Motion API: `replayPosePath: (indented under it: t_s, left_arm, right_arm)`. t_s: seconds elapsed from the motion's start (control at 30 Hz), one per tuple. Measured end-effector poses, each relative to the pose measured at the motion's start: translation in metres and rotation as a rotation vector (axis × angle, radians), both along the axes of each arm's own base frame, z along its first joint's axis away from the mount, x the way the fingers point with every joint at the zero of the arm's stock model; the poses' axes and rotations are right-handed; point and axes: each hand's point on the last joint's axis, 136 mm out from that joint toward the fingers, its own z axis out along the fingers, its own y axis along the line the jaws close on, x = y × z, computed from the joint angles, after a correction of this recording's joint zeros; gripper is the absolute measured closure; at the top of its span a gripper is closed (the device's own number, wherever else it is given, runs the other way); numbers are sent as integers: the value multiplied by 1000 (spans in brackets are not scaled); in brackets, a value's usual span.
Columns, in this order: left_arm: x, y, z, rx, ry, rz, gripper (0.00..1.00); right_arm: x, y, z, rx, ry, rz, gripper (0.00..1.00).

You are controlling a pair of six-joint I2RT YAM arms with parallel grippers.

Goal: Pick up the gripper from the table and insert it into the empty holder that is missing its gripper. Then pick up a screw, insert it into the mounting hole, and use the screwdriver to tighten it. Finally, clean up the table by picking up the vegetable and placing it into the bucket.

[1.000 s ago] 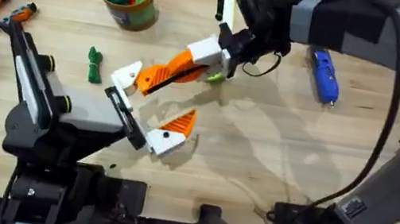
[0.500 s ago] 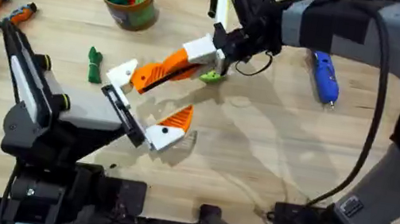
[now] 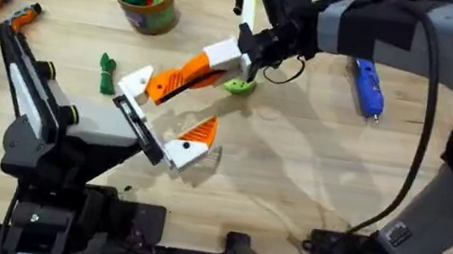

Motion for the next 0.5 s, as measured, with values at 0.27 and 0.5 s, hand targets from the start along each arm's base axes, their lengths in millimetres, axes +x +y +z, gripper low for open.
replayPosePath:
  t_s: [0.27, 0.5]
  left_arm:
    - [0, 0, 0, 1, -1, -1, 24]
    - [-3, -2, 0, -12, 15, -19, 24]
  right_arm:
    - [0, 0, -1, 46, -86, 10, 992]
    - [-6, 4, -17, 51, 33, 47, 993]
